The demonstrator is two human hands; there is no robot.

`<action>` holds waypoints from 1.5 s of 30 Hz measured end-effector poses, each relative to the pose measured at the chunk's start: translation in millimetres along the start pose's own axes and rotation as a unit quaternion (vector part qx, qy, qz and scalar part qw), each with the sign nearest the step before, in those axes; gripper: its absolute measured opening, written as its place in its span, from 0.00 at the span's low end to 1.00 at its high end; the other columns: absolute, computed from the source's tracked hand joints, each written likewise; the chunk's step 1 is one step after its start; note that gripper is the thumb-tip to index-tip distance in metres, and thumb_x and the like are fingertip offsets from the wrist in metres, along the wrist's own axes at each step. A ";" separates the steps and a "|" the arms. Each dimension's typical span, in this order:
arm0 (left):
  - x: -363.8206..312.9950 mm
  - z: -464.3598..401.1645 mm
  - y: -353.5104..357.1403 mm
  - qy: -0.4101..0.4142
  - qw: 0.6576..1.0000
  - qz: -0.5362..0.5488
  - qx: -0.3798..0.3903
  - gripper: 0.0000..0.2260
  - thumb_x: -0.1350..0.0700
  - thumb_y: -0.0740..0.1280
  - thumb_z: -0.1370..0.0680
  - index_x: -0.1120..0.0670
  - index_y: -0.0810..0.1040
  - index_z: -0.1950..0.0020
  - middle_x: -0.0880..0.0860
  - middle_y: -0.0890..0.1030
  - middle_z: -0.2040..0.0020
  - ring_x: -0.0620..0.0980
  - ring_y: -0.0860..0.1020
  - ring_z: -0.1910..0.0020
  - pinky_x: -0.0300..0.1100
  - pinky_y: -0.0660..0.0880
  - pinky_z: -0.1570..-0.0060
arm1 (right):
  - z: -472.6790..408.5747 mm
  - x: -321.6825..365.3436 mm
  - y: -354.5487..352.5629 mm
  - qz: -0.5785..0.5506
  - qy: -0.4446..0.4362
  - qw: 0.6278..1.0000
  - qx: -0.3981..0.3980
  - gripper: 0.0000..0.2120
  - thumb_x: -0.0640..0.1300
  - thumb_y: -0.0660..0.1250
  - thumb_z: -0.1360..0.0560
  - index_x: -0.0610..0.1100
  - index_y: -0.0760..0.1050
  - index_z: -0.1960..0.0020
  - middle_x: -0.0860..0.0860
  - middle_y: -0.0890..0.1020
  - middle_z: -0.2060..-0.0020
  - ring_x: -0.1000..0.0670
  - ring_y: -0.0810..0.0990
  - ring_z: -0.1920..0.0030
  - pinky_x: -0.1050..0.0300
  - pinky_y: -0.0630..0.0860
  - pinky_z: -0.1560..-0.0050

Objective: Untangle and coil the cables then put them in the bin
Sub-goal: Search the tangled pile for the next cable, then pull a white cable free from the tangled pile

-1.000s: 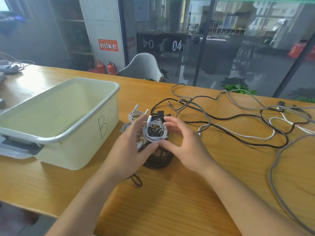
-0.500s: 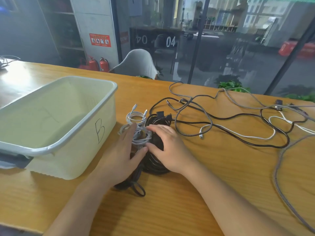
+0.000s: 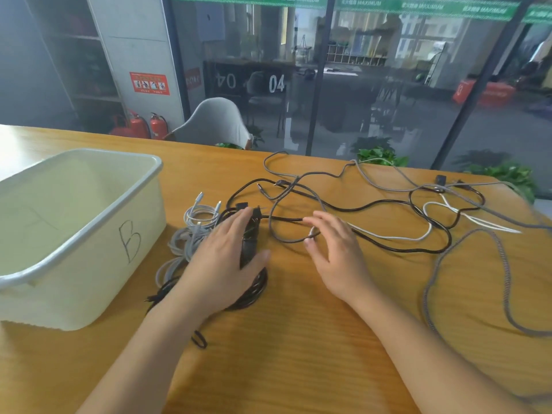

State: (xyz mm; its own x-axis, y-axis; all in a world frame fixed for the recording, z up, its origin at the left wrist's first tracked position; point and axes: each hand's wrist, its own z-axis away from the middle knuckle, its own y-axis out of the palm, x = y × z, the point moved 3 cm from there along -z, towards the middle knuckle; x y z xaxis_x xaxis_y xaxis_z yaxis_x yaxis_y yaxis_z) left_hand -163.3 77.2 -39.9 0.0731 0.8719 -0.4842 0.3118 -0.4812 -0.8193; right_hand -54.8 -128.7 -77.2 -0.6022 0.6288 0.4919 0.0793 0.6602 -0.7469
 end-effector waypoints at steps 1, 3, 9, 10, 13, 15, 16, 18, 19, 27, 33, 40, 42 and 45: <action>-9.9 -3.8 8.2 0.014 1.000 0.007 0.003 0.37 0.40 0.64 0.19 0.48 0.51 0.15 0.45 0.56 0.17 0.45 0.55 0.18 0.42 0.55 0.22 | 0.1 -12.1 -8.1 0.013 0.009 1.000 -0.007 0.18 0.47 0.64 0.16 0.51 0.74 0.27 0.53 0.72 0.26 0.51 0.66 0.25 0.49 0.63 0.23; -29.1 -11.8 25.5 0.033 0.999 0.020 0.008 0.36 0.40 0.65 0.18 0.49 0.52 0.15 0.45 0.58 0.17 0.44 0.56 0.19 0.40 0.54 0.22 | 0.8 -37.3 -21.0 0.052 0.045 0.997 0.021 0.21 0.48 0.60 0.14 0.52 0.69 0.22 0.53 0.67 0.22 0.51 0.62 0.22 0.50 0.58 0.21; -81.7 -39.0 77.9 0.071 0.996 0.039 0.045 0.33 0.42 0.64 0.17 0.50 0.56 0.16 0.46 0.63 0.19 0.46 0.61 0.21 0.38 0.59 0.27 | 0.2 -92.1 -45.5 0.119 0.132 0.981 0.076 0.22 0.47 0.52 0.12 0.49 0.65 0.19 0.53 0.67 0.21 0.48 0.64 0.22 0.52 0.60 0.23; -87.2 -44.4 86.5 0.072 0.995 0.039 0.053 0.32 0.43 0.64 0.17 0.51 0.57 0.17 0.47 0.64 0.20 0.48 0.62 0.21 0.39 0.59 0.27 | -1.3 -96.2 -48.2 0.127 0.129 0.981 0.063 0.20 0.46 0.53 0.12 0.48 0.69 0.22 0.52 0.73 0.24 0.47 0.68 0.25 0.52 0.64 0.27; -97.3 -58.9 110.4 0.083 0.994 0.002 0.068 0.30 0.44 0.63 0.16 0.52 0.58 0.17 0.50 0.65 0.20 0.50 0.63 0.22 0.41 0.60 0.26 | -3.9 -105.0 -55.9 0.136 0.132 0.982 0.023 0.15 0.42 0.60 0.15 0.48 0.80 0.32 0.51 0.83 0.38 0.46 0.77 0.38 0.51 0.73 0.38; -96.4 -65.4 123.4 0.086 0.994 -0.027 0.065 0.30 0.45 0.63 0.16 0.52 0.59 0.17 0.50 0.65 0.20 0.51 0.63 0.21 0.43 0.60 0.26 | -2.1 -108.6 -60.6 0.116 0.147 0.982 0.013 0.11 0.44 0.66 0.18 0.49 0.83 0.38 0.52 0.84 0.44 0.47 0.80 0.44 0.52 0.76 0.44; -92.9 -67.8 129.1 0.084 0.994 -0.035 0.060 0.29 0.45 0.63 0.16 0.51 0.59 0.17 0.49 0.65 0.19 0.50 0.63 0.21 0.44 0.61 0.25 | -1.1 -110.0 -62.5 0.107 0.153 0.982 0.016 0.09 0.45 0.69 0.19 0.50 0.83 0.40 0.53 0.83 0.46 0.48 0.81 0.48 0.53 0.77 0.47; -82.3 -69.8 136.6 0.076 0.995 -0.045 0.057 0.30 0.44 0.63 0.17 0.50 0.60 0.17 0.47 0.62 0.18 0.49 0.61 0.20 0.47 0.61 0.23 | -0.3 -111.7 -66.4 0.101 0.164 0.981 0.029 0.08 0.49 0.70 0.20 0.51 0.84 0.41 0.54 0.82 0.51 0.50 0.80 0.52 0.56 0.76 0.51; -76.5 -69.7 139.2 0.073 0.995 -0.048 0.056 0.30 0.43 0.63 0.17 0.49 0.60 0.17 0.46 0.62 0.18 0.48 0.60 0.19 0.48 0.61 0.22 | -0.5 -112.6 -67.9 0.099 0.170 0.980 0.034 0.08 0.50 0.70 0.20 0.51 0.84 0.42 0.55 0.82 0.53 0.51 0.80 0.53 0.56 0.76 0.53; -70.7 -59.4 135.2 0.105 0.994 0.003 -0.014 0.25 0.46 0.68 0.19 0.50 0.71 0.23 0.46 0.71 0.23 0.46 0.62 0.20 0.48 0.60 0.22 | 0.1 -109.9 -65.0 0.041 0.205 0.977 -0.038 0.08 0.52 0.63 0.16 0.49 0.78 0.47 0.56 0.79 0.52 0.52 0.78 0.52 0.56 0.73 0.57; -91.2 -55.5 124.9 0.114 0.989 0.081 -0.041 0.21 0.43 0.61 0.17 0.50 0.77 0.28 0.44 0.77 0.29 0.42 0.65 0.22 0.41 0.59 0.23 | 19.9 -76.4 -81.7 -0.089 0.120 0.969 -0.195 0.07 0.49 0.60 0.14 0.48 0.72 0.47 0.56 0.82 0.61 0.55 0.80 0.60 0.64 0.72 0.62; -107.1 -46.8 118.5 0.062 0.979 0.193 0.029 0.23 0.39 0.53 0.14 0.47 0.77 0.28 0.39 0.79 0.32 0.31 0.70 0.31 0.30 0.64 0.30 | 31.4 -61.0 -87.8 -0.162 0.097 0.958 -0.217 0.06 0.48 0.59 0.14 0.48 0.70 0.49 0.53 0.79 0.67 0.50 0.79 0.67 0.59 0.74 0.63; -108.2 -46.7 120.6 -0.013 0.940 0.334 0.073 0.25 0.38 0.53 0.17 0.48 0.78 0.29 0.40 0.82 0.36 0.33 0.75 0.34 0.40 0.71 0.30 | 35.5 -56.4 -80.5 -0.210 0.081 0.961 -0.161 0.06 0.48 0.60 0.14 0.49 0.71 0.49 0.52 0.78 0.68 0.48 0.77 0.68 0.48 0.76 0.63; -108.3 -48.9 117.5 -0.119 0.856 0.496 0.083 0.23 0.42 0.54 0.15 0.52 0.80 0.32 0.45 0.85 0.40 0.42 0.81 0.38 0.48 0.76 0.35 | 41.6 -47.5 -65.4 -0.251 0.039 0.967 -0.026 0.06 0.49 0.64 0.16 0.51 0.72 0.52 0.50 0.76 0.70 0.46 0.73 0.70 0.42 0.73 0.68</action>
State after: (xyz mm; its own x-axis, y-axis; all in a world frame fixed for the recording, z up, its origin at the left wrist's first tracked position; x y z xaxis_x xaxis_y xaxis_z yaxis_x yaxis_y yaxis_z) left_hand -88.2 -69.3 -68.6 0.0230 -0.0071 -0.9997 0.0679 -0.9977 0.0086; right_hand -64.5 -218.9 -70.4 -0.5143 0.2513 0.8199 -0.1659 0.9089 -0.3827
